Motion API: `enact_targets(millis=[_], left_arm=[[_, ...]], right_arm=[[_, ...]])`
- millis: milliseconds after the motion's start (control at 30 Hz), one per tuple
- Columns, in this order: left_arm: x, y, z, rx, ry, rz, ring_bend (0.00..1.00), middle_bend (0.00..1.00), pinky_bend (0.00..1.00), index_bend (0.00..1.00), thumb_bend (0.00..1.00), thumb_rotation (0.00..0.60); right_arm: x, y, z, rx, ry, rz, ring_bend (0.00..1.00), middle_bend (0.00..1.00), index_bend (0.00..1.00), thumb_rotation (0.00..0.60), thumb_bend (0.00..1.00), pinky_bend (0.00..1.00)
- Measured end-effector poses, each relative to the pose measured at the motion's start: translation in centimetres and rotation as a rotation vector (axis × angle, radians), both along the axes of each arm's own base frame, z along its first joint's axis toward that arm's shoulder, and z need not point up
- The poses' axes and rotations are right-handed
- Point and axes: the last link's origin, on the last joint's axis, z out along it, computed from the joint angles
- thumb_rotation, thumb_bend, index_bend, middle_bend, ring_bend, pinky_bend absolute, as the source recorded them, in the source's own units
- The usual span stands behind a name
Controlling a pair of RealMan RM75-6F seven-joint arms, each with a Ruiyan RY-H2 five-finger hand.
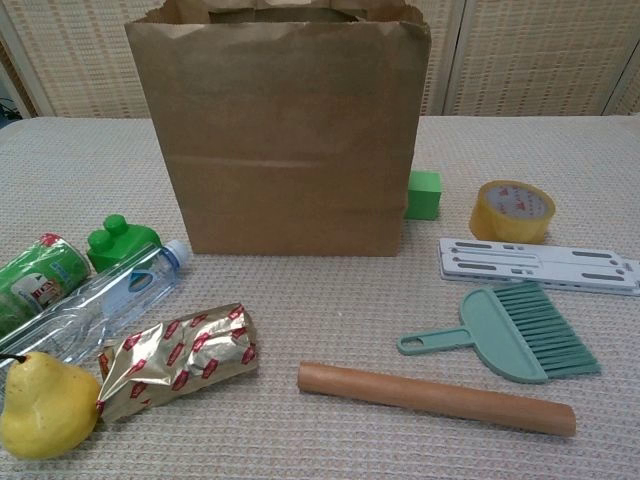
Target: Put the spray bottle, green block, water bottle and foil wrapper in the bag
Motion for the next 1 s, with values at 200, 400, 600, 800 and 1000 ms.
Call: enact_targets(millis=[200, 400, 600, 800, 1000], left_arm=[[0.1, 0.0, -0.1, -0.009, 0.003, -0.002, 0.0, 0.0, 0.03, 0.0, 0.39, 0.6], [0.0, 0.0, -0.2, -0.037, 0.023, -0.007, 0.0, 0.0, 0.03, 0.0, 0.38, 0.6], [0.1, 0.9, -0.4, -0.096, 0.106, -0.068, 0.0, 0.0, 0.04, 0.0, 0.38, 0.6], [0.7, 3.6, -0.1, -0.17, 0.283, -0.279, 0.0, 0.0, 0.04, 0.0, 0.38, 0.6], [1.5, 7.2, 0.2, -0.258, 0.51, -0.571, 0.0, 0.0, 0.04, 0.0, 0.38, 0.6]], right_arm=[[-0.1, -0.1, 0.1, -0.002, -0.001, -0.009, 0.0, 0.0, 0.0, 0.6, 0.06, 0.0], [0.1, 0.0, 0.2, 0.001, -0.011, 0.0, 0.0, 0.0, 0.0, 0.6, 0.06, 0.0], [0.2, 0.1, 0.4, -0.002, -0.024, 0.001, 0.0, 0.0, 0.0, 0.6, 0.06, 0.0], [0.5, 0.2, 0.1, 0.017, -0.03, 0.013, 0.0, 0.0, 0.0, 0.6, 0.06, 0.0], [0.7, 0.2, -0.2, 0.038, -0.031, 0.009, 0.0, 0.0, 0.0, 0.6, 0.06, 0.0]])
